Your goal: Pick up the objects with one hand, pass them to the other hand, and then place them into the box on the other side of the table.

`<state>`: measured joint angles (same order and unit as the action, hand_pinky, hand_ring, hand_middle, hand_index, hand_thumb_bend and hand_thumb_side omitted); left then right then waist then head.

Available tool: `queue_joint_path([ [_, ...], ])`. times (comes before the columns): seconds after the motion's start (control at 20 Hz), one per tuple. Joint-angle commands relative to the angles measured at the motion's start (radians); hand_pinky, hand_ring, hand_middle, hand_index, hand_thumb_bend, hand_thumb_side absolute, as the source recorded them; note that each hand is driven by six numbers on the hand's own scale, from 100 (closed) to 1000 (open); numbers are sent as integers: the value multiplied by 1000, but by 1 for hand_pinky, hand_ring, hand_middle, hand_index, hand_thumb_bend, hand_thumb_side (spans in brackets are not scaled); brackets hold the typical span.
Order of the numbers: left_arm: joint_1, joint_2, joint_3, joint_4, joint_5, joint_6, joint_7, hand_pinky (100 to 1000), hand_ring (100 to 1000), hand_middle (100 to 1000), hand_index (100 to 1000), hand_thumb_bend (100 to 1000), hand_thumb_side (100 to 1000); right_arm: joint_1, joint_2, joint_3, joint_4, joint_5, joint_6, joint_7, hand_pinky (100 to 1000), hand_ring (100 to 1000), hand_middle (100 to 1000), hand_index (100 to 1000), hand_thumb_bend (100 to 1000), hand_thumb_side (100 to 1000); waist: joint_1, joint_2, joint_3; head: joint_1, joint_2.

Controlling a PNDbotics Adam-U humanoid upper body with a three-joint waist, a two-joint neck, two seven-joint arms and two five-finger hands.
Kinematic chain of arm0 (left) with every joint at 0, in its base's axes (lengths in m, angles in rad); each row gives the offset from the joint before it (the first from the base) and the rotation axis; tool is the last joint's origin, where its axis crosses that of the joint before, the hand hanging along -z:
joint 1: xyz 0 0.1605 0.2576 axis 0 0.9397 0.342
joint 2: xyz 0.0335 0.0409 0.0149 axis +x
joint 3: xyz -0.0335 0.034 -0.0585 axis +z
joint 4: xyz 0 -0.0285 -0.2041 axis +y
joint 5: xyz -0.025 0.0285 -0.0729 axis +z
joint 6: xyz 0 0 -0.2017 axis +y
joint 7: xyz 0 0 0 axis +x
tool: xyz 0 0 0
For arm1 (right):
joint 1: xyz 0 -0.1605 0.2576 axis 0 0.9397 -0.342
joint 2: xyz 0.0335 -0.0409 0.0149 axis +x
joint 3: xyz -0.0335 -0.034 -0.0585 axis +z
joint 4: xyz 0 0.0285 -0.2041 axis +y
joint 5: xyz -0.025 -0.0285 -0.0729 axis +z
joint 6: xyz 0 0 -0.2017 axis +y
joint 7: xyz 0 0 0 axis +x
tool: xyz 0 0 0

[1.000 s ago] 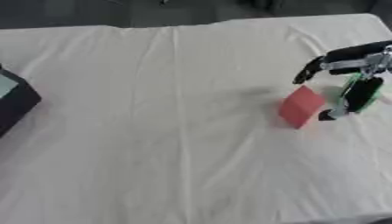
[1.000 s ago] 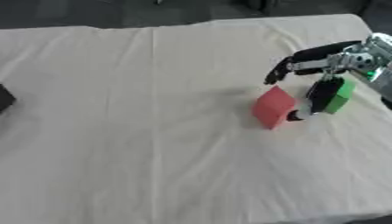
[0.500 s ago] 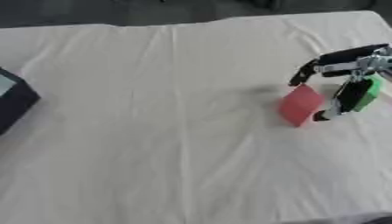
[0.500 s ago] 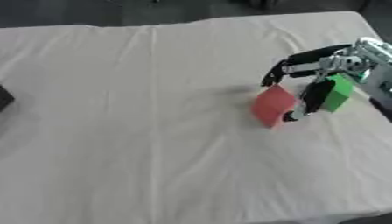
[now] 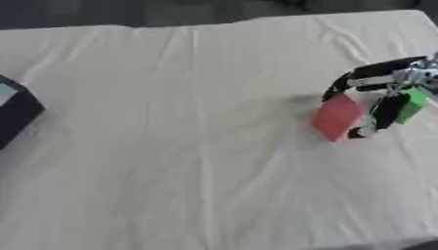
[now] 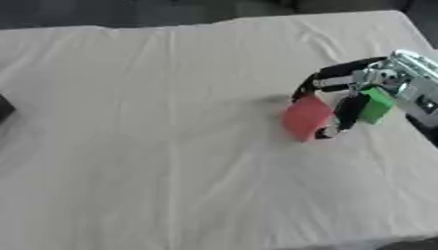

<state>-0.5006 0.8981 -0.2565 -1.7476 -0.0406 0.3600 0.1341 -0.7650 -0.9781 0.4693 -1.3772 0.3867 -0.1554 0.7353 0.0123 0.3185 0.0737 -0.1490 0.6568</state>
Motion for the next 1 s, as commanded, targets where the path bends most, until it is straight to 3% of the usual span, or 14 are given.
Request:
queue_joint_path([
  [0.05, -6, 20, 6, -3, -4, 1, 0, 855, 919, 704, 723, 100, 549, -16, -18, -14, 4, 6, 12, -9, 955, 862, 776, 851, 415, 125, 2, -16, -1, 4, -9],
  [0.4, -4, 20, 2, 1, -10, 1, -3, 855, 919, 704, 723, 100, 548, -17, -13, -12, 13, 17, 32, -15, 951, 846, 742, 814, 377, 100, 2, -17, -1, 8, -23],
  [0.7, -1, 22, 3, 2, -9, 1, 0, 853, 919, 703, 721, 100, 545, -12, -17, -20, 13, 4, 52, -62, 924, 763, 594, 679, 381, 100, 1, -19, -3, 10, -22],
  [1.0, -2, 25, 6, -7, -3, 0, 5, 852, 918, 702, 720, 100, 534, 6, -40, -87, -39, -42, 159, -161, 878, 699, 541, 622, 393, 100, 5, -26, -9, 18, -20],
])
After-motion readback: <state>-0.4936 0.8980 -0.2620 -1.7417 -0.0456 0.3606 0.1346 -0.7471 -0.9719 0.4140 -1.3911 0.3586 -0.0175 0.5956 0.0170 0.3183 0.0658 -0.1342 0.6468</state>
